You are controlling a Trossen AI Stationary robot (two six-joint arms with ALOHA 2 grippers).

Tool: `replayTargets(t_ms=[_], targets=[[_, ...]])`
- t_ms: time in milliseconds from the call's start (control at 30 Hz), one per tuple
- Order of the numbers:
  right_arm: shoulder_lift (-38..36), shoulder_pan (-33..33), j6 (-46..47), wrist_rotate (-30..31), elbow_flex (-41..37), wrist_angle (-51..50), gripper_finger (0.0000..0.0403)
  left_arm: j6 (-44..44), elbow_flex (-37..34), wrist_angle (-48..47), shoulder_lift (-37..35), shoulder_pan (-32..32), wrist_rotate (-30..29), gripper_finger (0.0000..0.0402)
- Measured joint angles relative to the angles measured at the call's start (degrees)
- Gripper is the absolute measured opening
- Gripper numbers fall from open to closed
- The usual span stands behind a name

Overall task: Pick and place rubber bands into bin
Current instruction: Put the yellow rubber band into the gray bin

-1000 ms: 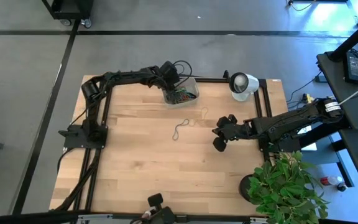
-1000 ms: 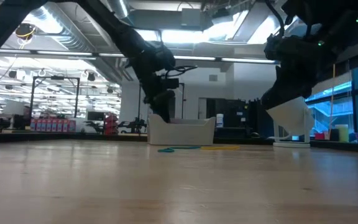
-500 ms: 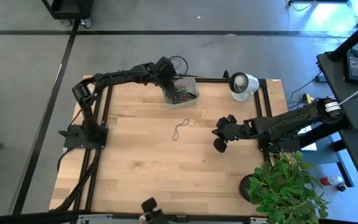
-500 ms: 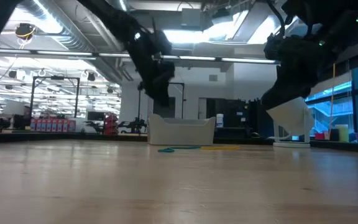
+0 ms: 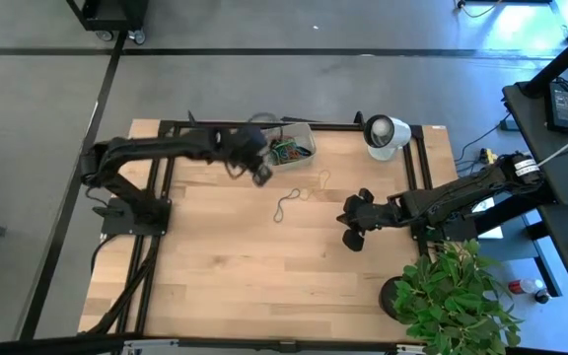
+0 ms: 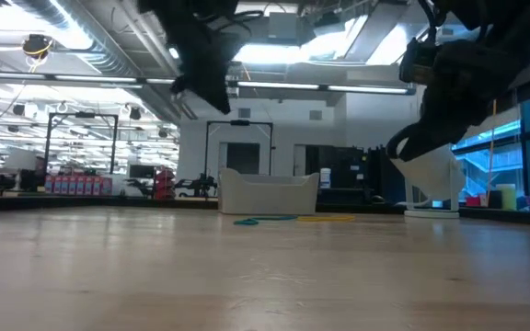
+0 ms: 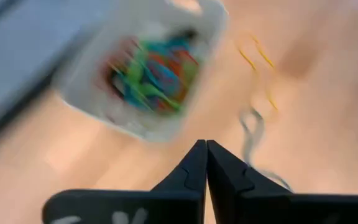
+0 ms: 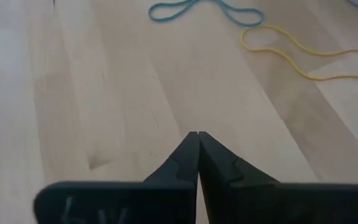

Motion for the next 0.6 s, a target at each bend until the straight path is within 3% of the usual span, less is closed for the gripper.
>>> replayTargets(t_ms=[333, 533, 600], targets=[[0.0, -0.4, 0.2, 0.7, 0.0, 3.1, 0.0014, -20.7, -27.4, 20.9, -6.6, -15.0, -0.9, 0.0001], [2.8, -4.4, -4.8, 3.3, 1.0, 18.6, 0.0014, -23.1, -37.0, 28.2, -9.4, -18.3, -3.8, 0.0001], [6.0, -6.4, -6.2, 3.2, 4.1, 18.6, 0.0017, -21.4, -39.0, 30.2, -10.5, -18.1, -3.3, 0.0001]])
